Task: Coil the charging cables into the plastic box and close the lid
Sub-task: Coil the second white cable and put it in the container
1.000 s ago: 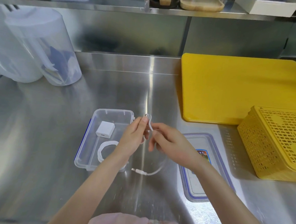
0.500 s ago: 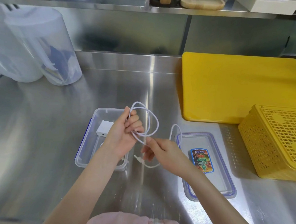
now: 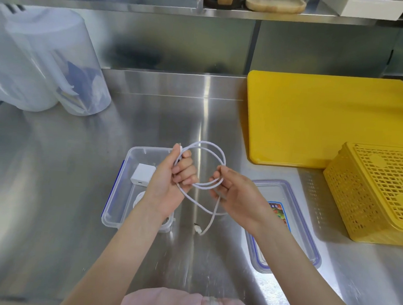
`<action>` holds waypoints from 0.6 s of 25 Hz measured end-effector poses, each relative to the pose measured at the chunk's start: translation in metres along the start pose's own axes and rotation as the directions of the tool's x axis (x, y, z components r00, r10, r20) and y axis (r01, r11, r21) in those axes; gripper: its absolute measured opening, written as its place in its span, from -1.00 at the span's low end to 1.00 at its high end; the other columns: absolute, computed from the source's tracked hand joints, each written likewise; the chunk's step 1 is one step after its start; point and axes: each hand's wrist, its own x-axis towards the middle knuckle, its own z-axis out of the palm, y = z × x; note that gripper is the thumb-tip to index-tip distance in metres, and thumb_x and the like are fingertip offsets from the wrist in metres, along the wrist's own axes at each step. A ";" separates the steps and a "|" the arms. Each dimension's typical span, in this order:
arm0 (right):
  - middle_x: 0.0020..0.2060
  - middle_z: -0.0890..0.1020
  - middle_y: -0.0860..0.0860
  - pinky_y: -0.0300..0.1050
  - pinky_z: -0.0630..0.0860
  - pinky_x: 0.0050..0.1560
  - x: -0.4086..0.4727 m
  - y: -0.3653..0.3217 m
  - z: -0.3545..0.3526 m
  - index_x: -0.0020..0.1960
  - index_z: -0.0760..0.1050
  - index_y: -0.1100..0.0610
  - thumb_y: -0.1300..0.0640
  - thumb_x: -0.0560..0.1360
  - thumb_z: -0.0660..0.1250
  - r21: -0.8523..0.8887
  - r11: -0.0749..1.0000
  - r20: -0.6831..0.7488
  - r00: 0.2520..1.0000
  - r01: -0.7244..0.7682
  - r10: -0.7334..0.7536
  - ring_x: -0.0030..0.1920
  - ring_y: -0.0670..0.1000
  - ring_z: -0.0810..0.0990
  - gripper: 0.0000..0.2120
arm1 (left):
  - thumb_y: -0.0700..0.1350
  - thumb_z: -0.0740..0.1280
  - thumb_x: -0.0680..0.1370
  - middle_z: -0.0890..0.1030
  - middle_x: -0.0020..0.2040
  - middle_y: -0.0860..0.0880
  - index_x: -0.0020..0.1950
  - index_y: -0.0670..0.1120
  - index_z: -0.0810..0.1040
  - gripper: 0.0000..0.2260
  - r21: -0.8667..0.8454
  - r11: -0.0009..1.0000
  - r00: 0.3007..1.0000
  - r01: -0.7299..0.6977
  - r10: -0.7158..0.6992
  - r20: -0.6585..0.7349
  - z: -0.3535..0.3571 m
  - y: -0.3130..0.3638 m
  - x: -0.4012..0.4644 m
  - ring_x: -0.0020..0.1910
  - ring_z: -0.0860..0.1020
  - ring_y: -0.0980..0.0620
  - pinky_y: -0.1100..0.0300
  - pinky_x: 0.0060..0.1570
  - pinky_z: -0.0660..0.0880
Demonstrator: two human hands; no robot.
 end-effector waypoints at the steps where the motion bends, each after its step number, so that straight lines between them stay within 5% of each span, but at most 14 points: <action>1: -0.43 0.59 -0.14 -0.22 0.40 -0.13 0.000 0.001 0.001 -0.29 0.50 0.03 0.14 0.53 0.18 -0.004 1.000 -0.008 1.000 0.019 -0.019 -0.34 -0.16 0.56 -0.75 | 0.01 0.04 0.61 0.24 -0.64 0.08 -0.32 -0.07 0.37 -0.66 -0.035 0.999 1.000 -0.016 0.016 -0.001 0.001 0.001 0.000 -0.68 0.22 0.15 0.40 -0.62 0.19; 5: -0.47 0.63 -0.13 -0.40 0.48 -0.26 -0.001 0.002 0.003 -0.31 0.46 0.08 0.12 0.53 0.22 -0.355 0.923 -0.034 0.985 0.147 -0.170 -0.45 -0.18 0.53 -0.76 | 0.01 0.04 0.60 0.26 -0.64 0.08 -0.34 -0.07 0.38 -0.64 -0.138 0.990 1.000 -0.011 0.013 0.011 -0.001 0.002 0.001 -0.69 0.23 0.15 0.40 -0.64 0.21; 8: -0.47 0.63 -0.11 -0.37 0.48 -0.23 0.000 -0.004 -0.001 -0.24 0.44 0.11 0.15 0.54 0.20 -0.592 0.795 -0.032 0.981 0.135 -0.191 -0.43 -0.17 0.58 -0.82 | 0.01 0.03 0.61 0.23 -0.63 0.11 -0.34 -0.06 0.37 -0.64 0.088 0.995 0.998 0.041 -0.045 0.037 -0.002 -0.002 -0.002 -0.66 0.15 0.17 0.39 -0.64 0.19; 10: -0.31 0.63 -0.04 -0.29 0.44 -0.15 0.003 -0.003 -0.002 -0.04 0.46 0.10 0.13 0.54 0.19 -0.789 0.597 -0.026 0.963 0.146 -0.270 -0.26 -0.09 0.59 -0.91 | 0.02 0.04 0.61 0.20 -0.62 0.12 -0.33 -0.06 0.35 -0.65 0.236 0.971 0.998 0.039 -0.049 0.039 -0.002 -0.006 -0.004 -0.64 0.12 0.19 0.39 -0.63 0.19; 12: -0.21 0.60 0.03 -0.41 0.37 -0.19 0.005 0.000 -0.001 0.15 0.43 0.06 0.11 0.55 0.17 -0.861 0.461 0.000 0.907 0.214 -0.422 -0.19 0.00 0.54 -0.80 | 0.02 0.04 0.61 0.19 -0.61 0.13 -0.32 -0.07 0.33 -0.66 0.295 0.955 0.999 0.019 -0.033 0.042 0.000 -0.009 -0.005 -0.64 0.14 0.21 0.39 -0.63 0.20; 15: -0.22 0.62 0.07 -0.50 0.35 -0.22 0.009 -0.005 -0.001 0.19 0.46 0.07 0.18 0.55 0.17 -0.824 0.477 0.002 0.842 0.308 -0.540 -0.21 -0.05 0.58 -0.76 | 0.01 0.03 0.61 0.20 -0.60 0.13 -0.31 -0.07 0.34 -0.67 0.315 0.949 0.994 0.028 -0.060 0.093 0.004 -0.008 -0.006 -0.63 0.16 0.20 0.37 -0.59 0.21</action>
